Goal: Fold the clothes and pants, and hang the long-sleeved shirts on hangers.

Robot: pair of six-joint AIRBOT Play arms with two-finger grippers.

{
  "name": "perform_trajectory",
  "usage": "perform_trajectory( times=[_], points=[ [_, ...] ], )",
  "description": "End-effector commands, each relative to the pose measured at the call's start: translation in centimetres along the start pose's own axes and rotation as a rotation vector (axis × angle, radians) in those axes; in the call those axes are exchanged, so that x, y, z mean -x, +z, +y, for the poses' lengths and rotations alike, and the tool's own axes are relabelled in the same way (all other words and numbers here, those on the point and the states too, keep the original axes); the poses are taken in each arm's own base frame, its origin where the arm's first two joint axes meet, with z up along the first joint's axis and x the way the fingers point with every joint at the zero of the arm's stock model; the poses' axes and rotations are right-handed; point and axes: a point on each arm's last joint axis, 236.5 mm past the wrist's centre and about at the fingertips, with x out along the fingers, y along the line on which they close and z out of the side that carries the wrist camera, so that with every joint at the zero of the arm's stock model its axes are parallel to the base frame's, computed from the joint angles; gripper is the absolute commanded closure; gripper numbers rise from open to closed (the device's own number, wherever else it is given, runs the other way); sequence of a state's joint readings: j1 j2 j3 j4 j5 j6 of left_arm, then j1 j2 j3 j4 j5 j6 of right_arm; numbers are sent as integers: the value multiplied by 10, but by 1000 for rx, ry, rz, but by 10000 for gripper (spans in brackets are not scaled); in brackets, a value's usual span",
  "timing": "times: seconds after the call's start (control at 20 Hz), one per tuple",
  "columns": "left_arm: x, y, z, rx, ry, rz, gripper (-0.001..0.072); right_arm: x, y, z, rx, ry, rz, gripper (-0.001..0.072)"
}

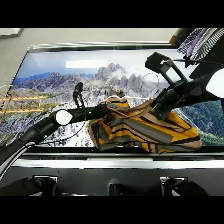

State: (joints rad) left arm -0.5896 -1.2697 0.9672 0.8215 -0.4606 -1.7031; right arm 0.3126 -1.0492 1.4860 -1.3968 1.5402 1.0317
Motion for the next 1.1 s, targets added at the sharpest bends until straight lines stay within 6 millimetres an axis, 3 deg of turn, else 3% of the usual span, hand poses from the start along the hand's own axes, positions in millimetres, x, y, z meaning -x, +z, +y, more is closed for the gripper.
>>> perform_trajectory(
  times=[0.0, 0.35, 0.75, 1.05],
  points=[
    [8, 10, 12, -22, 35, 14, 687, 2, -11, -2, -3, -11, 42, 689],
    [15, 31, 16, -47, 50, -21, 687, 3, -27, 7, -5, 24, 112, 690],
    [17, 36, 19, -38, 55, -29, 687, 11, -29, 2, -1, -13, 103, 690],
    [23, 47, 6, -76, 43, -41, 687, -5, -22, 0, -3, 11, 102, 690]
  ],
)
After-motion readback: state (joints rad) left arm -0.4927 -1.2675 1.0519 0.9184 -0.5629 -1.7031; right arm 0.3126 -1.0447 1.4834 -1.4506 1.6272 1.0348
